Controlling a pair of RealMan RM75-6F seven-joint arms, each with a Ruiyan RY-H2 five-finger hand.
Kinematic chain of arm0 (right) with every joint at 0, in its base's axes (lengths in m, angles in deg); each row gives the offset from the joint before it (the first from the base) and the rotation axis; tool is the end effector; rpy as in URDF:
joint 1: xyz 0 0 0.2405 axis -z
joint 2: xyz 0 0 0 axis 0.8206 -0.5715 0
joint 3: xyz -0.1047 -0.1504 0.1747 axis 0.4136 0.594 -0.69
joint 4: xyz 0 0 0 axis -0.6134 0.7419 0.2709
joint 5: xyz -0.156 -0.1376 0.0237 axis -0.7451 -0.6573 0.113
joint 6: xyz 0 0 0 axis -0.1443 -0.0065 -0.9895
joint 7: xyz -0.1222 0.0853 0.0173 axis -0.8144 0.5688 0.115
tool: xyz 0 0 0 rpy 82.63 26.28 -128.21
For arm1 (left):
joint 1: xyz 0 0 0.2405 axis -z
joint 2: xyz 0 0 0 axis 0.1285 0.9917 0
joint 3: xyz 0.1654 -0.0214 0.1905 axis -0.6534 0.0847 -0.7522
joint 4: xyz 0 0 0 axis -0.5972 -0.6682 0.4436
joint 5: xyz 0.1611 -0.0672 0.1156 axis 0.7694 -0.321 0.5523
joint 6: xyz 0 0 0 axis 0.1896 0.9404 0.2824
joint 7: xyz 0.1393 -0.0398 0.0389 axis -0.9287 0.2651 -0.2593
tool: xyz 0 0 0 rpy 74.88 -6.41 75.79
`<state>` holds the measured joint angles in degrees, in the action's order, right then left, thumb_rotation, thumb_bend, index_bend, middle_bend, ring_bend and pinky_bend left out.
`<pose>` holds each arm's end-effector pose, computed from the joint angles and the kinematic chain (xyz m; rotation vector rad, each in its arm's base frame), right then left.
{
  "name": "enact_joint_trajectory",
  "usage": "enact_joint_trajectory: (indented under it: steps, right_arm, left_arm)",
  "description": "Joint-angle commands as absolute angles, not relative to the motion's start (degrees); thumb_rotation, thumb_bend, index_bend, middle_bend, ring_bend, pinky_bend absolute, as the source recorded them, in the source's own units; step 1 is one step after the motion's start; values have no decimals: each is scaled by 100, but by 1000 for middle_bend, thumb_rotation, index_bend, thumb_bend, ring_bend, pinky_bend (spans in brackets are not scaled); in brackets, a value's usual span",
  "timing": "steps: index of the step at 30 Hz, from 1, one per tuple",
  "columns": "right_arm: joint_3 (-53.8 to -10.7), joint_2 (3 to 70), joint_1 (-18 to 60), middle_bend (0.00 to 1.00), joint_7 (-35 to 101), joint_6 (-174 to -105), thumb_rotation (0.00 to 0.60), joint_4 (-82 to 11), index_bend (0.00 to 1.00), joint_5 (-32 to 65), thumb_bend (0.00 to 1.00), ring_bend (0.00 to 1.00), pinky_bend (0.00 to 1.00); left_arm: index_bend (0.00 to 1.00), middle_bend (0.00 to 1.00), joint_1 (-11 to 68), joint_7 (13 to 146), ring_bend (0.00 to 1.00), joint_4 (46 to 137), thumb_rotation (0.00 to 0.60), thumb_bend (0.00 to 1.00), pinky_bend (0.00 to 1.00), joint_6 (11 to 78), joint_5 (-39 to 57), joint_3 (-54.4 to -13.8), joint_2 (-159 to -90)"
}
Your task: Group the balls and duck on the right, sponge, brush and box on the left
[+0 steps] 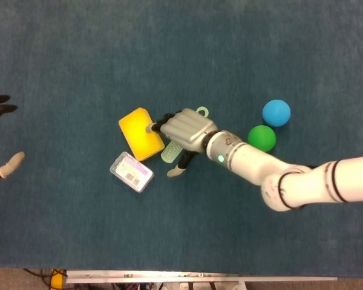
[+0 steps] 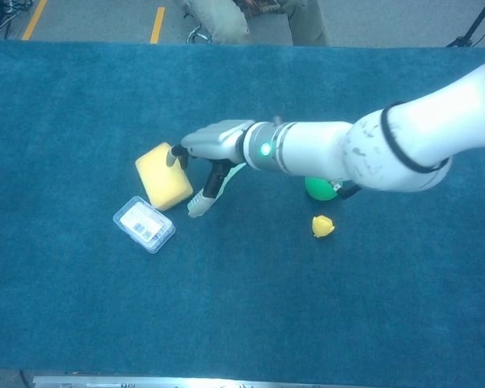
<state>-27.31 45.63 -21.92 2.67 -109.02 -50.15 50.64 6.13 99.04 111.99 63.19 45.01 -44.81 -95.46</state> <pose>-0.0027 -0.3261 -0.0995 2.4350 -1.0603 0.6123 -0.2768 0.2082 0.1815 -1.6471 -0.9986 -1.1063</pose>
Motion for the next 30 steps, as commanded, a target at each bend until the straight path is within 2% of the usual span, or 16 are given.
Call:
enact_joint_trajectory:
  steps: [1,7,17,30]
  right_arm:
    - [-2596,4229,-2086,216,401,-10941,388,-5293,140,4827,48,148,241]
    - [-2220,3817,-2083,227,341,-11019,387,-5674,140,4626,48,169,242]
    - [-2426,2887,-1424,231,999,-11914,391,-6223,140,4061,48,170,242]
    - [-2131,1485,-310,232,1456,-12709,395,-7186,140,3054,48,170,242]
  left_arm:
    - [187,145,609,9906,54,11206,222,246,0,6321,4502,-4482,-9541]
    - [187,145,636,9881,54,11247,222,246,0,6298,4537,-4472,-9545]
    - [187,153,1040,10059,53,11099,232,246,0,6076,5062,-4467,-9551]
    - [187,155,2077,10436,53,10699,269,246,0,5434,5774,-4402,-10240]
